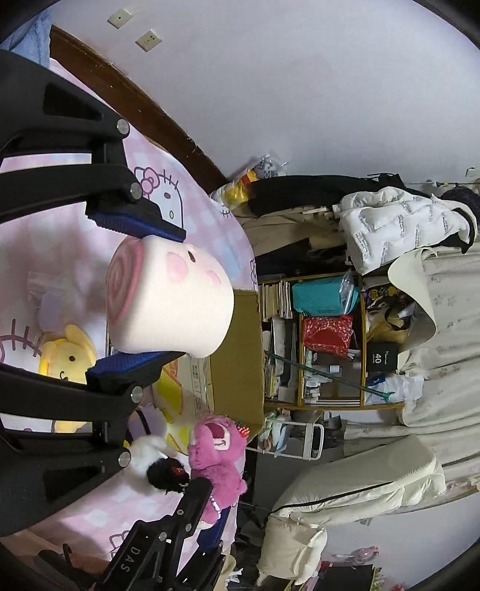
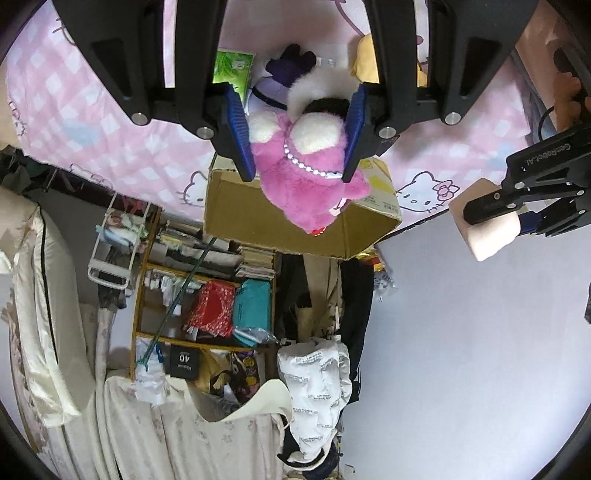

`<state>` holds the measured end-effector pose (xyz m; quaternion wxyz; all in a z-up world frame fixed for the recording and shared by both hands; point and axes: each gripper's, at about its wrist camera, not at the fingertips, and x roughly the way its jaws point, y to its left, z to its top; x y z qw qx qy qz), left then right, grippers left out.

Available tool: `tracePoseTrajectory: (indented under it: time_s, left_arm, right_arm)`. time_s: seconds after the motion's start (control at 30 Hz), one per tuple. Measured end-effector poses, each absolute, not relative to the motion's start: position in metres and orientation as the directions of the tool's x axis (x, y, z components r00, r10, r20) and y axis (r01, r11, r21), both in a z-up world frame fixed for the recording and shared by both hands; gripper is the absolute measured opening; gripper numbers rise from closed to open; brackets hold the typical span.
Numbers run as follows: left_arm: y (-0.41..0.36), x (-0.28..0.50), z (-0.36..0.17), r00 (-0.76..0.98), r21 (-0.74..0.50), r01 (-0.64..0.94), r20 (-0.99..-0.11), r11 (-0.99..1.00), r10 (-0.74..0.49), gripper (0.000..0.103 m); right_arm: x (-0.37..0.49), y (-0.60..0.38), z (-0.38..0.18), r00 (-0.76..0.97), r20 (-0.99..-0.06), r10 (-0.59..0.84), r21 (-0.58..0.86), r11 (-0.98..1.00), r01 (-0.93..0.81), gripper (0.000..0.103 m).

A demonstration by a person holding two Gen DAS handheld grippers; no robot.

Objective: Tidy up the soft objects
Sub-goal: 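Lift the roll cushion with the left tool while the right tool lifts the pink bear over the box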

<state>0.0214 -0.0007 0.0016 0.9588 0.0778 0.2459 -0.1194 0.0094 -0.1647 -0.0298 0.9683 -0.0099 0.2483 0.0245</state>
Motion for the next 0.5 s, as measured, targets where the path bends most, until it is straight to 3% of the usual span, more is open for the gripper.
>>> tracePoseTrajectory:
  time_s: [0.17,0.3,0.37,0.5]
  left_arm:
    - [-0.005,0.027,-0.003,0.834,0.094,0.266,-0.521,0.96,-0.18,0.053]
    - [-0.006,0.026,-0.007,0.83,0.098,0.269,-0.528,0.958,-0.179,0.053]
    - [-0.005,0.026,-0.007,0.828,0.096,0.271,-0.53,0.958,-0.181,0.053]
    - [-0.005,0.028,-0.008,0.824,0.093,0.273,-0.536,0.957,-0.183,0.053]
  right_arm:
    - [0.032,-0.167,-0.053,0.807,-0.582,0.095,0.057,0.995,-0.077,0.048]
    - [0.039,-0.167,-0.059,0.794,-0.6,0.101,0.073,0.995,-0.072,0.048]
    - [0.036,-0.167,-0.059,0.8,-0.589,0.111,0.074,0.994,-0.084,0.036]
    - [0.034,-0.162,-0.063,0.794,-0.597,0.111,0.052,0.994,-0.099,0.026]
